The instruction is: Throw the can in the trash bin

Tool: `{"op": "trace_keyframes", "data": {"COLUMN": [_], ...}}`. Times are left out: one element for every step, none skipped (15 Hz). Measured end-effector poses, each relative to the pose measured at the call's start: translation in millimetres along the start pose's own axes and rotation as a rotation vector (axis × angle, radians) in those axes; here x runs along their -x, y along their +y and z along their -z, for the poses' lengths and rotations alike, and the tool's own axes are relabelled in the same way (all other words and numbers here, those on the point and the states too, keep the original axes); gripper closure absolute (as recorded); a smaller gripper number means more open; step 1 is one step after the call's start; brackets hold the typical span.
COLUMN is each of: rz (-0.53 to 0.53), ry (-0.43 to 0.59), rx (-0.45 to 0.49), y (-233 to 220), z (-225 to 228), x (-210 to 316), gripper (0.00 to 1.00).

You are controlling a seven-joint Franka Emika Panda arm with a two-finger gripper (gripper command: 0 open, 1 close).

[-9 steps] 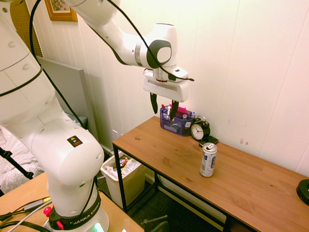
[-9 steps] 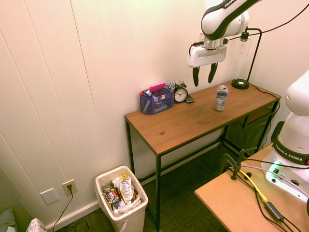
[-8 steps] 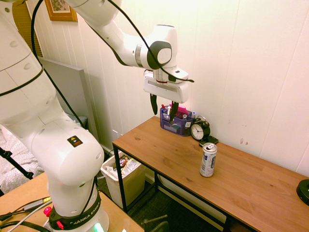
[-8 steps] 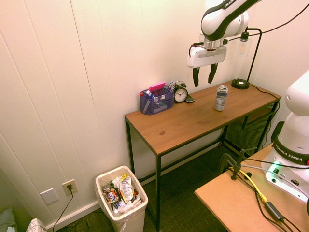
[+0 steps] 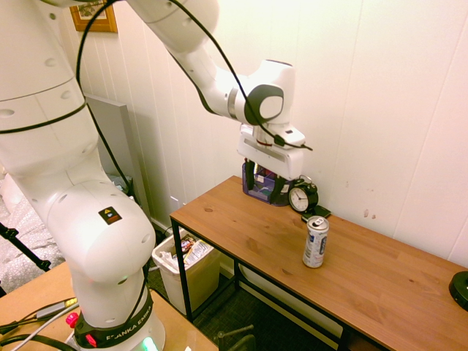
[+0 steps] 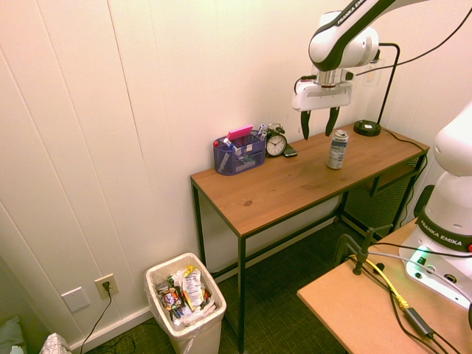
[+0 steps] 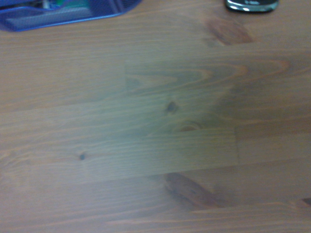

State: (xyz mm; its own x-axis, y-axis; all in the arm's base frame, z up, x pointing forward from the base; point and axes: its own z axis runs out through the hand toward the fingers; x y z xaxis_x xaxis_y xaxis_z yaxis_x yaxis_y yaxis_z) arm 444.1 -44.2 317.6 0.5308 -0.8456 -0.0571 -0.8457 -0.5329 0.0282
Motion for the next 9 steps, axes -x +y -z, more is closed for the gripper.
{"op": "trace_keyframes", "data": {"rz": [-0.036, -0.074, -0.113, -0.15, -0.185, -0.219, -0.248, -0.275, -0.303], "ry": [-0.015, -0.027, -0.028, -0.021, -0.01, -0.003, -0.001, 0.004, 0.017], "rx": [0.015, 0.026, 0.025, 0.017, 0.004, -0.001, 0.001, 0.008, 0.017], "y": [5.8, 13.0, 21.5, 29.8, 36.6, 41.5, 43.0, 41.6, 38.2], "z": [-14.3, -25.4, -32.9, -37.0, -39.1, -40.6, -42.2, -44.7, -47.0], "x": [-15.6, -30.9, -47.2, -62.2, -74.9, -84.7, -91.1, -95.6, -100.8], "gripper": [0.0, 0.0, 0.0, 0.0, 0.0, 0.0, 0.0, 0.0, 0.0]}}
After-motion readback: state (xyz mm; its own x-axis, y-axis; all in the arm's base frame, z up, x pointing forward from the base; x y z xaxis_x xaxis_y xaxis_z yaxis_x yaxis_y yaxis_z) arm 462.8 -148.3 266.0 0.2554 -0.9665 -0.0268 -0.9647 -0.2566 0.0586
